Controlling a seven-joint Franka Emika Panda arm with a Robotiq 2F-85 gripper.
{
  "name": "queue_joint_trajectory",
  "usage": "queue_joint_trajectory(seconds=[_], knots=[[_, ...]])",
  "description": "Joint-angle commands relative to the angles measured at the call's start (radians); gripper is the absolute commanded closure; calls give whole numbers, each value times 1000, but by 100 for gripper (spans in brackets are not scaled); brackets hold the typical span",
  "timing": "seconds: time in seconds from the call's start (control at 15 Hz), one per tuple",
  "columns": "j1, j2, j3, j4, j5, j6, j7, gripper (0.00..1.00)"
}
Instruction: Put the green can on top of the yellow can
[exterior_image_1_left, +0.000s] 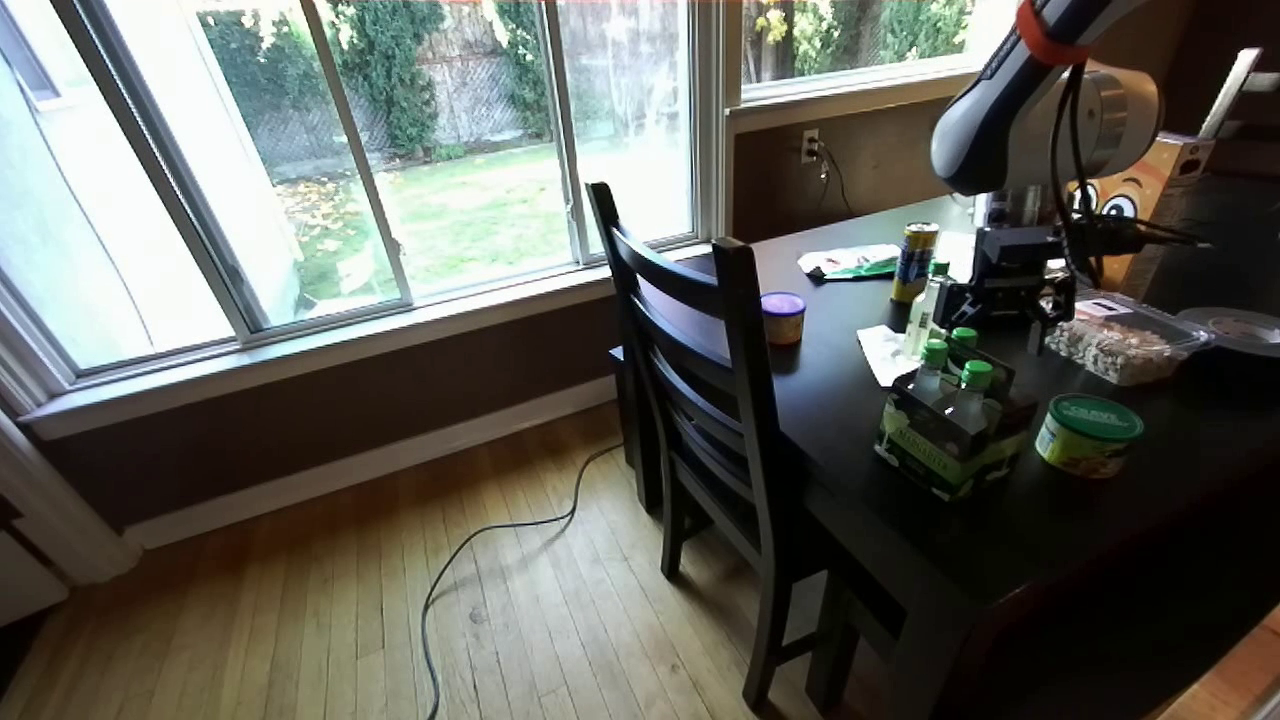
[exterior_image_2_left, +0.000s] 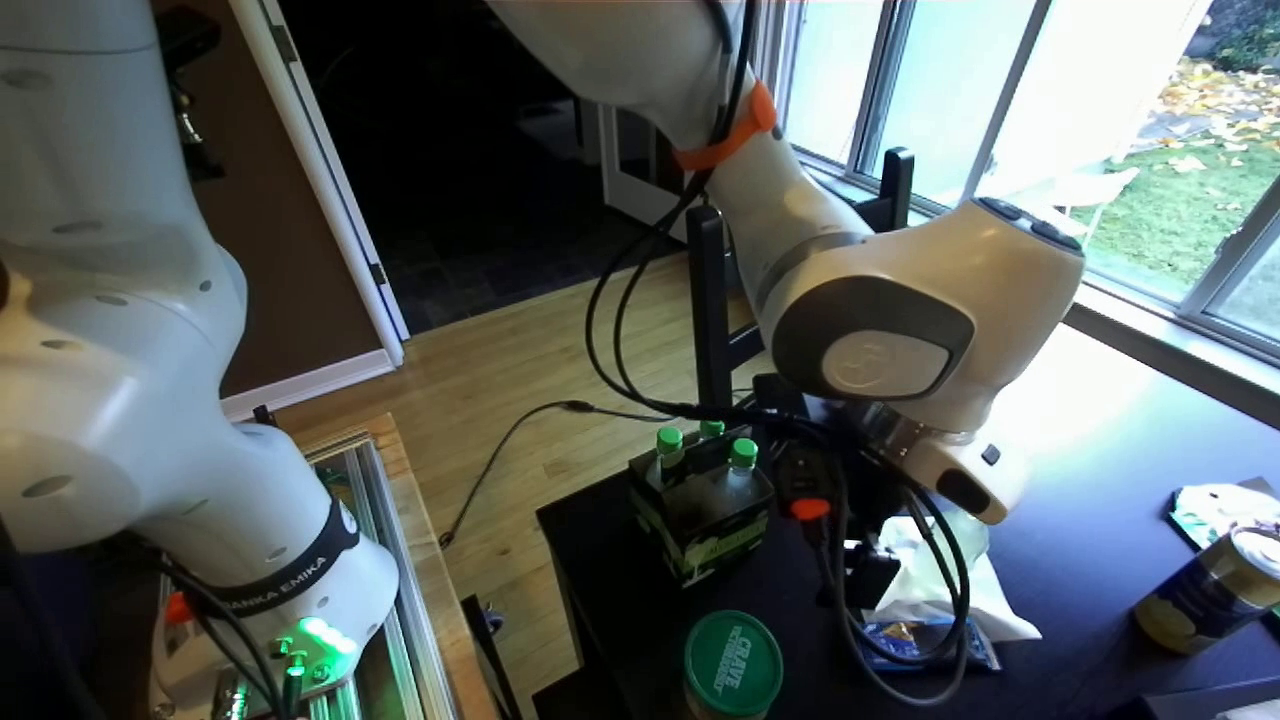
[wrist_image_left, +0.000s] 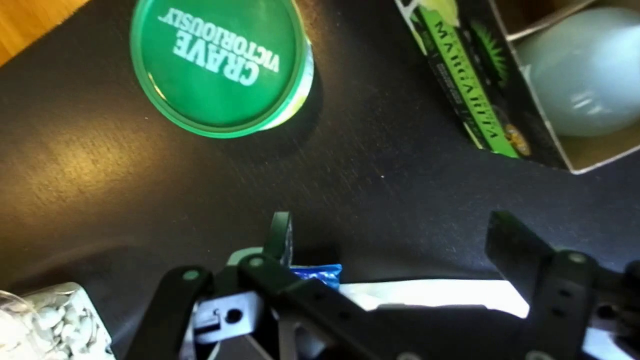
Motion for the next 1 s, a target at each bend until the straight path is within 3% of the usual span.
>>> queue_joint_trajectory(seconds=[0.0, 0.4, 0.93], knots=[[6, 41, -48, 24, -102, -30, 45, 0], [-43, 119, -29, 43, -103, -58, -148, 0], [-67, 182, -20, 80, -112, -100, -268, 0]])
